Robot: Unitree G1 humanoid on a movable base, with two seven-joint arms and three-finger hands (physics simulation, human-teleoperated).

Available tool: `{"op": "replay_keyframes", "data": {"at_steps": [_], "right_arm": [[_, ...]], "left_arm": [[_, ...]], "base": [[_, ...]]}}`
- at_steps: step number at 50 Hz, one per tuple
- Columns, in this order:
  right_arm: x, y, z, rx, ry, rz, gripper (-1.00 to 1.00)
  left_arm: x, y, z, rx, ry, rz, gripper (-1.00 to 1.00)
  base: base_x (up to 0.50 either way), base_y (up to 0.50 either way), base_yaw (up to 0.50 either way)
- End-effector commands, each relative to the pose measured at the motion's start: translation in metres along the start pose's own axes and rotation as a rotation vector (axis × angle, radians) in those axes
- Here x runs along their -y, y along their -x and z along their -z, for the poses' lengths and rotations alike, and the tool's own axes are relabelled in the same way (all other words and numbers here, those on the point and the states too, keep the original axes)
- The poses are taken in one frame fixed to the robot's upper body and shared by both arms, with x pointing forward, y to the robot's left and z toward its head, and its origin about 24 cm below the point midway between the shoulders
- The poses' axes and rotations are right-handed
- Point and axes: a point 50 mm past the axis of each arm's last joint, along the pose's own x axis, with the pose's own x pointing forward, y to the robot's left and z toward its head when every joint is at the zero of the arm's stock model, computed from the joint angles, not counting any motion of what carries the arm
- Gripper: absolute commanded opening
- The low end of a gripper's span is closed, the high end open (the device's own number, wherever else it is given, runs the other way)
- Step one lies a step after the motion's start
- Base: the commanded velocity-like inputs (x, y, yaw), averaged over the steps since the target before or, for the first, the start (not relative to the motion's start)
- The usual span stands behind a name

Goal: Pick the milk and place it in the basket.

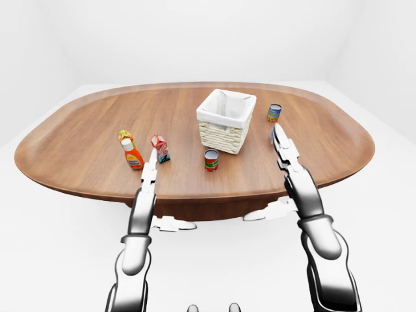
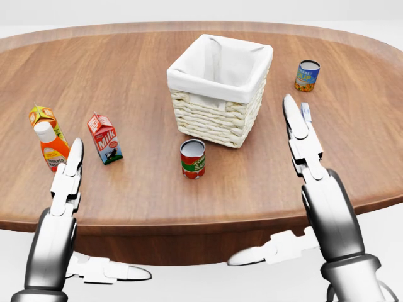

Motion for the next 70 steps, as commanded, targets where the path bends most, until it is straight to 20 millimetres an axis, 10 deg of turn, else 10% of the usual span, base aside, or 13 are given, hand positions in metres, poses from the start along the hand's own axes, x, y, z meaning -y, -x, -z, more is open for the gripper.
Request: {"op": "replay_keyframes", "data": {"at_steps": [1,26,70], "right_arm": [[0.008,0.007,-0.033,0.126,0.052,0.014,1.0],[0.025,0.022,-0.086,0.372,0.1,0.073,1.0],[0.026,0.031,-0.099,0.434,0.092,0.07,1.0]], "left_arm": [[-0.001,0.001,-0.016,0.055,-0.098,0.007,1.0],[-0.015,0.013,-0.057,0.145,-0.171,-0.037,1.0],[-0.025,0.025,-0.077,0.195,-0.214,-0.071,1.0]], "base": [[0.0,0.0,0.0],[0.0,0.0,0.0],[0.0,0.0,0.0]]}}
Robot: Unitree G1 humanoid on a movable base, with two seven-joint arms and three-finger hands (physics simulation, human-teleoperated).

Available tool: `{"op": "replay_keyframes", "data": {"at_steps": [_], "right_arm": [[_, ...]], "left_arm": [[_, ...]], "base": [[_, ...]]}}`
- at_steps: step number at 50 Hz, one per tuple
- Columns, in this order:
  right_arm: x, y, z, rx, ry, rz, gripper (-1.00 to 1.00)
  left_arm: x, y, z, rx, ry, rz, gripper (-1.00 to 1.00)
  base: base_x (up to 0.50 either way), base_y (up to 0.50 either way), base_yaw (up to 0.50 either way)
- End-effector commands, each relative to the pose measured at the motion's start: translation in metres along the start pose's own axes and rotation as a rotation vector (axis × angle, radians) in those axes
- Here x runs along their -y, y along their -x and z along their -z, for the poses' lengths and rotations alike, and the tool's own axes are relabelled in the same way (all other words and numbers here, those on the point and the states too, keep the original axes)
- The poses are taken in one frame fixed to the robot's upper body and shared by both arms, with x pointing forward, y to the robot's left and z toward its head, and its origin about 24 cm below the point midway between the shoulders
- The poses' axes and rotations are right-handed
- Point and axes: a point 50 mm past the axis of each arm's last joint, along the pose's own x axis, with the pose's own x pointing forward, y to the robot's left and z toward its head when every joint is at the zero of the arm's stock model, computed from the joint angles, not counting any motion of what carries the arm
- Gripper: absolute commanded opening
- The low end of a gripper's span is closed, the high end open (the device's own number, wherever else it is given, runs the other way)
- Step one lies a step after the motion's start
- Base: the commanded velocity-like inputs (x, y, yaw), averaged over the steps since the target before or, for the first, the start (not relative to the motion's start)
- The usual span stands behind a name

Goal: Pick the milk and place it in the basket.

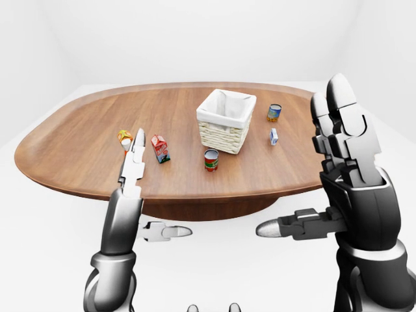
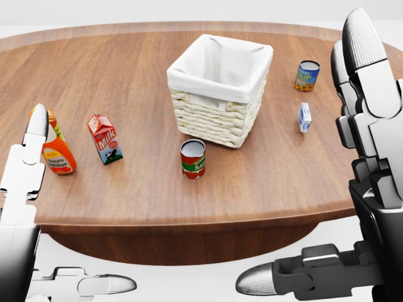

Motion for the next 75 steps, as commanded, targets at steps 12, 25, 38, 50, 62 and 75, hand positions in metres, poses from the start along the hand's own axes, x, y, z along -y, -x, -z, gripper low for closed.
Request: {"op": "replay_keyframes", "data": {"at_steps": [12,25,38,50,62,75], "right_arm": [[0.0022,0.0019,-0.0102,0.041,0.0,0.006,1.0],[0.0014,0.0025,-0.0081,0.031,-0.018,0.007,1.0],[-0.0015,0.0037,-0.0056,0.013,-0.034,0.003,1.0],[-0.0006,0.0042,-0.0075,0.02,-0.032,0.006,1.0],[0.001,0.0039,-0.0094,0.032,-0.027,0.009,1.0],[0.0019,0.0045,-0.0107,0.037,-0.03,0.013,1.0]], "left_arm": [[-0.0026,-0.0004,-0.0061,0.015,0.004,-0.006,1.0],[0.0011,0.0009,-0.0002,0.001,-0.002,0.004,1.0],[0.0028,0.0006,0.0022,0.0,0.005,0.007,1.0],[0.0022,-0.0003,0.0016,0.0,0.01,0.002,1.0],[0.0031,-0.0011,-0.0023,0.008,0.002,0.003,1.0],[0.0039,0.0,-0.003,0.013,0.0,0.007,1.0]], "base": [[0.0,0.0,0.0],[0.0,0.0,0.0],[0.02,0.0,0.0],[0.25,0.0,0.0],[0.31,0.0,0.0],[0.2,0.0,0.0]]}}
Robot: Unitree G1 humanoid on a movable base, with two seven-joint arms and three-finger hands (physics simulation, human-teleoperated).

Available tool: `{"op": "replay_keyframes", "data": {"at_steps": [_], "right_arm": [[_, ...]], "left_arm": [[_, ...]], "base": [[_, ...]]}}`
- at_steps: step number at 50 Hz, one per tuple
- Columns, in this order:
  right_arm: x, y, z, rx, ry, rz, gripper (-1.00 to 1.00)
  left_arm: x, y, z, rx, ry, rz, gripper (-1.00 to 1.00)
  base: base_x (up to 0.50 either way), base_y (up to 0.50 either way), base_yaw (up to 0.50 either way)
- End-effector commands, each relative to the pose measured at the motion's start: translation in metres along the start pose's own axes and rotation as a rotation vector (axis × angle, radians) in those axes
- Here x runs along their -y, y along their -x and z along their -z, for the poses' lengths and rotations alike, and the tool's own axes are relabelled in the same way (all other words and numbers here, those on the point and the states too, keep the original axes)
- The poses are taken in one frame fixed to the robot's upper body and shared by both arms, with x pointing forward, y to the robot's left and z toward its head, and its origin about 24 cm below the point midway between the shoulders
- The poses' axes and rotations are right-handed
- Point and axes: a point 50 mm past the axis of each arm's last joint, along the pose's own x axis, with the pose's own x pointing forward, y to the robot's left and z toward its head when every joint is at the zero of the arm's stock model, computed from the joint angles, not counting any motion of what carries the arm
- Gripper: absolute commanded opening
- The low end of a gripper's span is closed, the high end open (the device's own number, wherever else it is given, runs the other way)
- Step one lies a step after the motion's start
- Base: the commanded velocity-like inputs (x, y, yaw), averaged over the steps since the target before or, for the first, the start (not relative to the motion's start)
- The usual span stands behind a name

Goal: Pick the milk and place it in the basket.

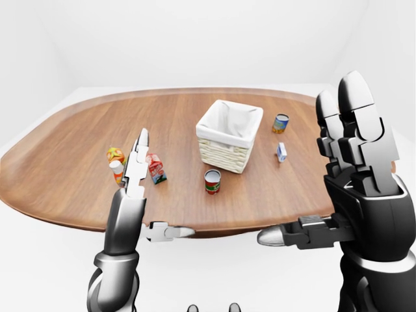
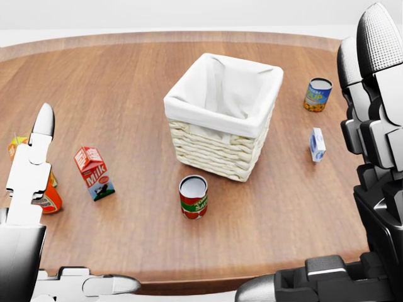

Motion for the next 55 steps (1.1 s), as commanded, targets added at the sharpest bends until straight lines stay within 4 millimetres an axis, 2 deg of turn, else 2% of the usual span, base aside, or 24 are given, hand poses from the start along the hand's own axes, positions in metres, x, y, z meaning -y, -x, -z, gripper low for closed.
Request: {"op": "replay_keyframes", "data": {"at_steps": [1,10,55], "right_arm": [[0.0006,0.0004,-0.0003,0.001,0.0,0.003,1.0],[0.0008,0.0006,0.0041,-0.019,-0.004,0.003,1.0],[0.0006,0.0027,-0.0001,-0.011,-0.008,-0.001,1.0]], "left_arm": [[0.0006,0.0006,-0.0001,0.002,-0.002,0.001,1.0],[0.0072,-0.0031,-0.0025,0.01,0.005,0.019,1.0],[0.0023,0.0002,-0.0033,0.008,-0.003,0.004,1.0]], "base": [[0.21,0.0,0.0],[0.2,0.0,0.0],[0.2,0.0,0.0]]}}
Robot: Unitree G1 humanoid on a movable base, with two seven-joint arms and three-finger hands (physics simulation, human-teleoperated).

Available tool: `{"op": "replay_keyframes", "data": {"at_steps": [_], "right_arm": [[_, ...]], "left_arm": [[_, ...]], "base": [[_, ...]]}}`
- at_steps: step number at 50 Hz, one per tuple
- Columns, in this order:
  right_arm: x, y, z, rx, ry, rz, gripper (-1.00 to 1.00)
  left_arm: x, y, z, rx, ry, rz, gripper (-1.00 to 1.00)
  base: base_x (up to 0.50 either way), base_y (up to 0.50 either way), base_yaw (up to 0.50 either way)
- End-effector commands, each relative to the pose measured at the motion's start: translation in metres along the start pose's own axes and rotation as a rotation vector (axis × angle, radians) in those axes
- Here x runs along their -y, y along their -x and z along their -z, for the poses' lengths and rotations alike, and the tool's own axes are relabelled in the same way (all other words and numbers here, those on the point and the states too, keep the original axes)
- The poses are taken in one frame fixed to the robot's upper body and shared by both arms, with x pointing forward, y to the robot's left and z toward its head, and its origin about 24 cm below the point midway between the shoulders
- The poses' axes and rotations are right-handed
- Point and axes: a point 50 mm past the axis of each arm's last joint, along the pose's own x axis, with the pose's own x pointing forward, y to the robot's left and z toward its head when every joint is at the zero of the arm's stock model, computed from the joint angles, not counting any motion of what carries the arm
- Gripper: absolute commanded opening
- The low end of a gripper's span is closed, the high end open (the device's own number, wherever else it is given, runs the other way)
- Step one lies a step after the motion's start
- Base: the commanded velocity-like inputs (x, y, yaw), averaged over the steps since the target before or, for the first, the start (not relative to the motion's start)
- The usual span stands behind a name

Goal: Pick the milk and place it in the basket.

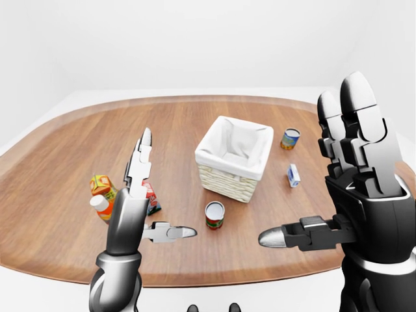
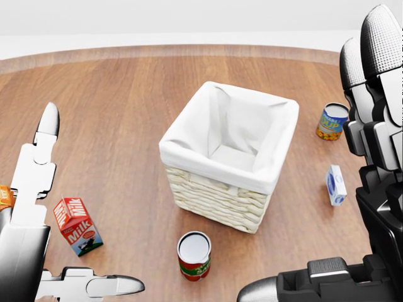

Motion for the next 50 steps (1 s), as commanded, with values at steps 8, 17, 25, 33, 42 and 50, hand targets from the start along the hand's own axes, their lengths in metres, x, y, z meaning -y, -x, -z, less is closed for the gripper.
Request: {"op": "replay_keyframes", "data": {"at_steps": [8,17,25,33,42,50], "right_arm": [[-0.001,0.001,0.001,-0.01,-0.005,-0.003,1.0],[-0.001,0.0,0.0,0.0,-0.001,-0.005,1.0],[-0.001,0.0,0.0,-0.003,-0.004,-0.005,1.0],[0.0,0.002,0.001,-0.011,-0.01,-0.004,1.0],[-0.002,0.002,0.001,-0.016,-0.013,-0.008,1.0],[-0.003,0.003,0.001,-0.018,-0.022,-0.012,1.0]], "left_arm": [[0.0,0.001,-0.001,0.003,-0.003,0.0,1.0],[0.001,0.0,0.004,-0.005,0.001,0.001,1.0],[-0.003,-0.001,0.004,-0.01,0.0,-0.011,1.0],[-0.001,0.001,0.004,-0.01,-0.002,-0.002,1.0],[-0.002,0.002,0.007,-0.02,0.001,-0.002,1.0],[-0.009,0.005,-0.002,-0.009,-0.012,-0.013,1.0]], "base": [[0.21,0.0,0.0],[0.21,0.0,0.0],[0.21,0.0,0.0],[0.2,0.0,0.0],[0.2,0.0,0.0],[0.21,0.0,0.0]]}}
